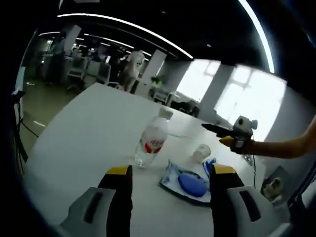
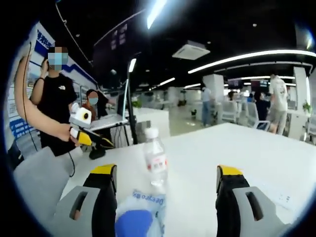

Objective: Arrange the tabletop items into an orderly group along one side of the table until the central work area is clear of visible clutter.

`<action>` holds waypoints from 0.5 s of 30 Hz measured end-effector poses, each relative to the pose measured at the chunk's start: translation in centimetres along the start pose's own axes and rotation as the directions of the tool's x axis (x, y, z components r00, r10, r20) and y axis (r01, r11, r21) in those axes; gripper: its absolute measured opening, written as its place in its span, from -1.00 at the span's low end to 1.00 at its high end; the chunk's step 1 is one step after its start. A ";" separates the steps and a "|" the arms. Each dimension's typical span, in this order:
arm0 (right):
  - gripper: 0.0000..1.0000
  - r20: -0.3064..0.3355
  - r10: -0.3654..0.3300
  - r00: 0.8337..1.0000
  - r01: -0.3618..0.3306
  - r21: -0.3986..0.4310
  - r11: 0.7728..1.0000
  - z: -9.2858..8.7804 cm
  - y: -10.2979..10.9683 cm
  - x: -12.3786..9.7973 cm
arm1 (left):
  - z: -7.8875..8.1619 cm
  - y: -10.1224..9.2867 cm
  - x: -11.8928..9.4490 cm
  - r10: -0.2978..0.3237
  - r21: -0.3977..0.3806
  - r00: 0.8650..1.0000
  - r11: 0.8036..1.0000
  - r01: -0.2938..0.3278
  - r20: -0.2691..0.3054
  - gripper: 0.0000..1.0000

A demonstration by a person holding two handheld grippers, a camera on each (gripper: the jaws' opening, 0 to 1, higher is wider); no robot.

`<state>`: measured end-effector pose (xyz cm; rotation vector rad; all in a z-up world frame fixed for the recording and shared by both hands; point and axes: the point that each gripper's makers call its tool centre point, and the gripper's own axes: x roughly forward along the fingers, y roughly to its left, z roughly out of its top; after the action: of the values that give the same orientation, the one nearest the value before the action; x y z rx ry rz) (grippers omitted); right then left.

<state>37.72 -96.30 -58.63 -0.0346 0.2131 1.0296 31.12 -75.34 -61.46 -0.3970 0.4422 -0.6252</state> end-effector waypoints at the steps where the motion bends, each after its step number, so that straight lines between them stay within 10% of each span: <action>1: 0.61 -0.001 -0.008 1.000 0.008 0.002 1.000 0.1 -0.2 -0.7 | 0.0 -0.1 0.0 0.007 0.016 1.000 1.000 -0.007 -0.007 0.29; 15: 0.56 -0.030 -0.151 0.988 0.154 0.097 0.983 -0.2 -1.6 -7.6 | 1.8 -1.8 0.5 -0.032 0.013 0.999 0.999 0.032 0.006 0.43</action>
<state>35.30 -103.57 -57.47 0.0276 0.2775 0.8652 31.51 -76.59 -59.23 -0.3942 0.4262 -0.6572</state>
